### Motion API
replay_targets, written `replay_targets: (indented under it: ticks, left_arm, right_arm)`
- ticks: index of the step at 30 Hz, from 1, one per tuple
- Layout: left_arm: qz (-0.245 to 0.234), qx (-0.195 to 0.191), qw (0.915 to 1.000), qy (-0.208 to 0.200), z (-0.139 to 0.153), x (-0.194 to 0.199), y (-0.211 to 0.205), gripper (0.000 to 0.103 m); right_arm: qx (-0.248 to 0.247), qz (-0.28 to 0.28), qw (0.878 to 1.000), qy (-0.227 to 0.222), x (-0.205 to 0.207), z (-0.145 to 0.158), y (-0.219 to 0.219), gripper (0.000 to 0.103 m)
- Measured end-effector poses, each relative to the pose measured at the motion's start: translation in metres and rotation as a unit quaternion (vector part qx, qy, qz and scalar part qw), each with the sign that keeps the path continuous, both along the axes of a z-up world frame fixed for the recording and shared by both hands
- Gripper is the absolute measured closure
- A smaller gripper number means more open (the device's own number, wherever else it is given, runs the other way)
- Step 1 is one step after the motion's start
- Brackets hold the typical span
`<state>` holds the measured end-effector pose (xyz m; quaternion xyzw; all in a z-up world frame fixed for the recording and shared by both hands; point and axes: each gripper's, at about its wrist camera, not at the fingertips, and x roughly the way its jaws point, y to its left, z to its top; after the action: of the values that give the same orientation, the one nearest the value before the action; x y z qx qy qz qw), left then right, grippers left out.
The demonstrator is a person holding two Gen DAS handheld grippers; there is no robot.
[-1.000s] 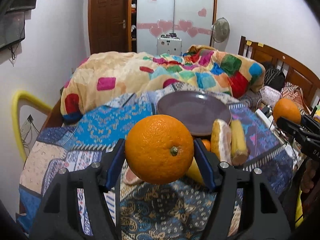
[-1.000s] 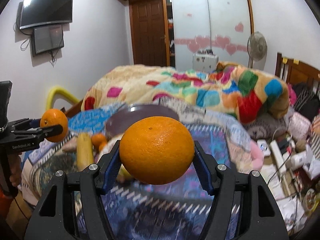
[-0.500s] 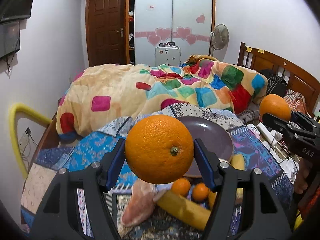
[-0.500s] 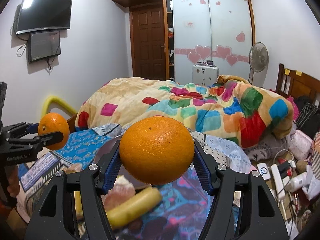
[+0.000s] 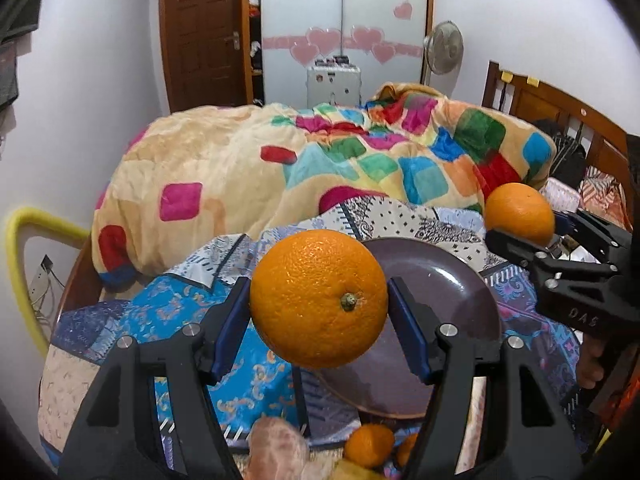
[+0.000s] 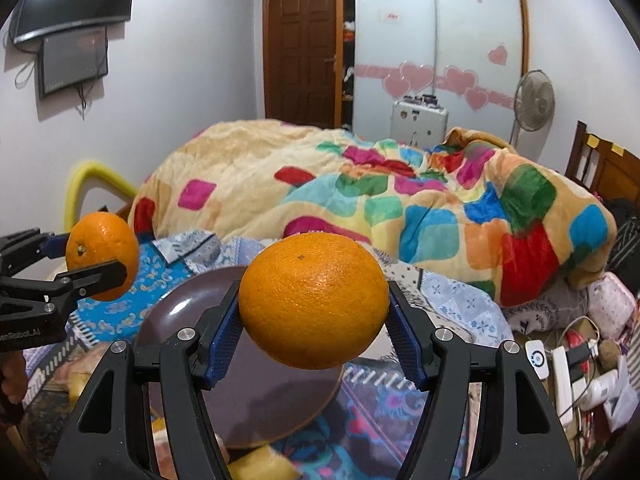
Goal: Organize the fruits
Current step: 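Carry both oranges onto the dark plate and open both tools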
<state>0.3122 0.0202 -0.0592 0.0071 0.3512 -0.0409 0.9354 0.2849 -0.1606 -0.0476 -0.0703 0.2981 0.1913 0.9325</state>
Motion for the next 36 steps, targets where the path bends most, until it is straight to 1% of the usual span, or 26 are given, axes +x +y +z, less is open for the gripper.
replay_targets:
  ticks: [4, 8, 10, 14, 22, 29, 33, 34, 36]
  left_arm:
    - [-0.006, -0.003, 0.9994, 0.033, -0.013, 0.025, -0.001, 0.036]
    - [-0.014, 0.012, 0.9979, 0.063, -0.027, 0.046, -0.005, 0.036]
    - [-0.016, 0.018, 0.9969, 0.074, -0.032, 0.054, -0.006, 0.036]
    - [-0.026, 0.004, 0.9948, 0.098, -0.04, 0.067, -0.006, 0.036]
    - [-0.044, 0.015, 0.9924, 0.114, -0.047, 0.081, -0.017, 0.036]
    - [-0.056, 0.005, 0.9884, 0.141, -0.055, 0.09, -0.022, 0.036]
    - [-0.055, -0.002, 0.9877, 0.147, -0.056, 0.092, -0.021, 0.036]
    - [-0.054, -0.006, 0.9874, 0.149, -0.056, 0.093, -0.019, 0.036]
    - [-0.051, -0.015, 0.9868, 0.153, -0.056, 0.094, -0.017, 0.035]
  right_arm:
    - [-0.016, 0.009, 0.999, 0.03, 0.02, -0.014, 0.01, 0.039]
    - [-0.029, 0.022, 0.997, 0.07, 0.041, -0.027, 0.018, 0.039]
    - [-0.048, 0.026, 0.996, 0.078, 0.048, -0.034, 0.022, 0.039]
    - [-0.065, 0.038, 0.992, 0.097, 0.058, -0.043, 0.027, 0.039]
    - [-0.098, 0.06, 0.987, 0.11, 0.065, -0.054, 0.037, 0.039]
    - [-0.112, 0.069, 0.985, 0.114, 0.064, -0.058, 0.041, 0.039]
    - [-0.121, 0.068, 0.984, 0.109, 0.062, -0.06, 0.04, 0.039]
    - [-0.117, 0.069, 0.985, 0.109, 0.062, -0.06, 0.04, 0.038]
    - [-0.107, 0.07, 0.986, 0.108, 0.06, -0.055, 0.037, 0.031]
